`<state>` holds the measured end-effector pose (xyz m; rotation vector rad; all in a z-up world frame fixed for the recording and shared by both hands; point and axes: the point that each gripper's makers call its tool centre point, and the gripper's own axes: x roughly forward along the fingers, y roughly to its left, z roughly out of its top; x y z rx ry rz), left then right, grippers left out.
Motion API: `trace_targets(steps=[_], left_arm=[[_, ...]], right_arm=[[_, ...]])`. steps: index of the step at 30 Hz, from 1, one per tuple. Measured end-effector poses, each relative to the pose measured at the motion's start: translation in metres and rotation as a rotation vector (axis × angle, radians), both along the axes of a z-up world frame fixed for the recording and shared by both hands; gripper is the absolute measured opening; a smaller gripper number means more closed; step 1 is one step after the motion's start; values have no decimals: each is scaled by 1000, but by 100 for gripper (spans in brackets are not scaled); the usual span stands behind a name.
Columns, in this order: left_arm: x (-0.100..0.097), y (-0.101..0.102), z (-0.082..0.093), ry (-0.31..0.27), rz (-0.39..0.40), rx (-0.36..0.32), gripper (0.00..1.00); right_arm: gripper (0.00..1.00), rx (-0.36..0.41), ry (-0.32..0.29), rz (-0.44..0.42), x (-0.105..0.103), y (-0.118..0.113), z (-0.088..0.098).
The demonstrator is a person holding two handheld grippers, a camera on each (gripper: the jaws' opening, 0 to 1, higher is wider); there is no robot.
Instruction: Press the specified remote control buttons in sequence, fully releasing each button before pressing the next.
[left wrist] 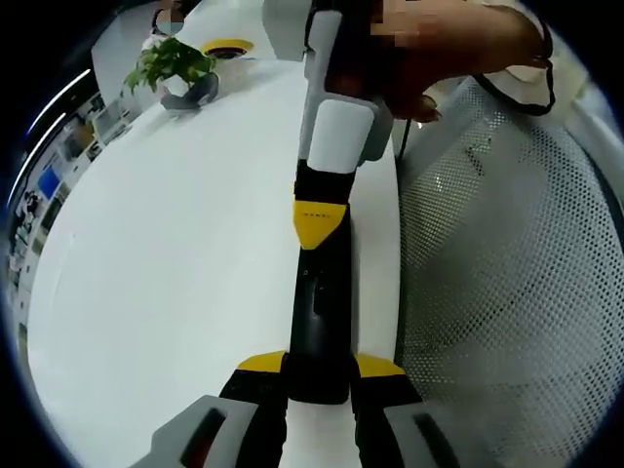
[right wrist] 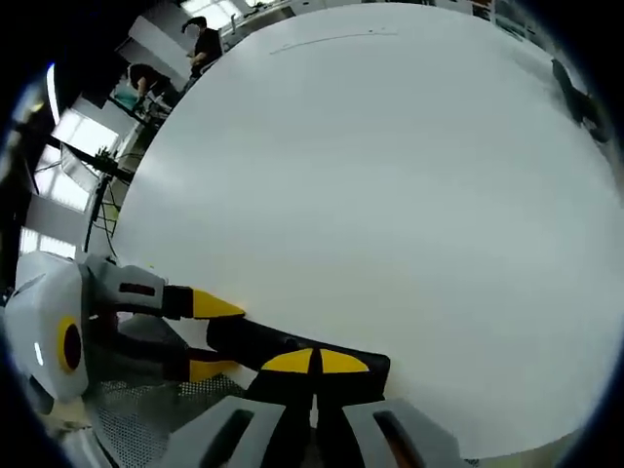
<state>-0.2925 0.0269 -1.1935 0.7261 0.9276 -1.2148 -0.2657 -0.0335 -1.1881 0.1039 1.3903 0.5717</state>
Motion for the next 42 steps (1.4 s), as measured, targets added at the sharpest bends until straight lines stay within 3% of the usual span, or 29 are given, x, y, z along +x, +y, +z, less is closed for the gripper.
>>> trace_targets(steps=[10, 20, 30, 42], left_arm=[[0, 0, 0, 0, 20, -3, 24], [0, 0, 0, -2, 15, 2, 24], [0, 0, 0, -4, 13, 2, 24], [0, 0, 0, -10, 0, -19, 24]], right_arm=[[0, 27, -59, 7, -5, 3, 8], [0, 70, -24, -6, -10, 9, 11], [0, 40, -23, 26, -17, 9, 3], [0, 83, 23, -31, -16, 7, 1]])
